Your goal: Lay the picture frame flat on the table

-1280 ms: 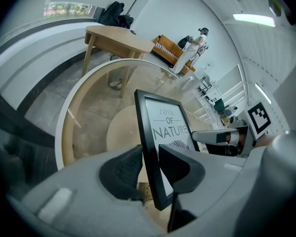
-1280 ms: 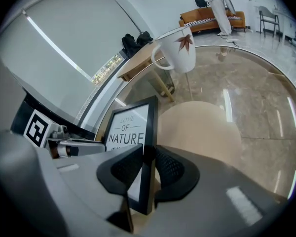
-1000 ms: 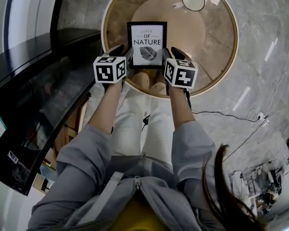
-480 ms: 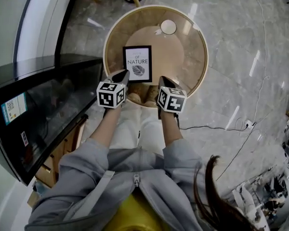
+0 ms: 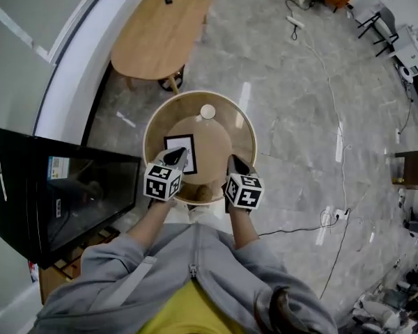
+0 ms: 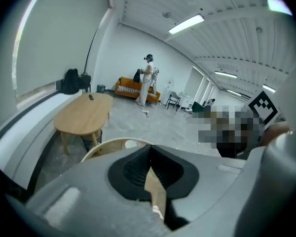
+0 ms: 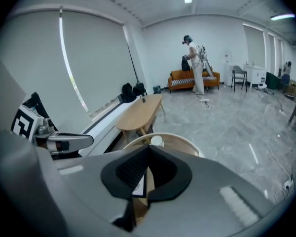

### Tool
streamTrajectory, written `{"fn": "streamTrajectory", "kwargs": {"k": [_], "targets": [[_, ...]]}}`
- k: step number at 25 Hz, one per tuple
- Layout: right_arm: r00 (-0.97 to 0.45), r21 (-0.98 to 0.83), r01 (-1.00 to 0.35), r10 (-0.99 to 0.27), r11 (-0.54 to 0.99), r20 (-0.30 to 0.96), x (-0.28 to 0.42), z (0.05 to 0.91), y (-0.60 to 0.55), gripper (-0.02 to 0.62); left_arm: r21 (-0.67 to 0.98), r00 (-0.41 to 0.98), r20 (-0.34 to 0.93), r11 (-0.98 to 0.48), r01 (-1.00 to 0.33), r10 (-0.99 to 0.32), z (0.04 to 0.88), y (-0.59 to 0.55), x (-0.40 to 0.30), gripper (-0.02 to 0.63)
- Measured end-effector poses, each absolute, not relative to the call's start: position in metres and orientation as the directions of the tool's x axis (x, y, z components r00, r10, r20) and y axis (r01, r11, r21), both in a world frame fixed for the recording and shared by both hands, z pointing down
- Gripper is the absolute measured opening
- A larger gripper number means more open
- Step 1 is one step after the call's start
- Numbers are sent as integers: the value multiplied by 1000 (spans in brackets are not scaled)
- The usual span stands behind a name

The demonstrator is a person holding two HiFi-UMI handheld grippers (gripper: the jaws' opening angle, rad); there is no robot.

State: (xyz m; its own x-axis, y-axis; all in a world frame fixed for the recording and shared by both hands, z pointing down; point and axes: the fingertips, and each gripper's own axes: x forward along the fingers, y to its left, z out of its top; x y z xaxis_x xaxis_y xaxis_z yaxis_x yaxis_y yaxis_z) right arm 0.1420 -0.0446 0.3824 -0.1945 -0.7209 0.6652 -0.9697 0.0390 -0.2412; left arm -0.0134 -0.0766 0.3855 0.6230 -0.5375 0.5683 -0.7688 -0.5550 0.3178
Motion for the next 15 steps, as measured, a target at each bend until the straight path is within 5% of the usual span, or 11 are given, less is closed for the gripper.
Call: {"fn": "streamTrajectory", "kwargs": {"k": [15], "targets": [[-121, 3, -992, -980, 123, 158, 155, 119, -48, 0, 8, 649, 91, -651, -759, -756, 115, -84, -1, 2]]}}
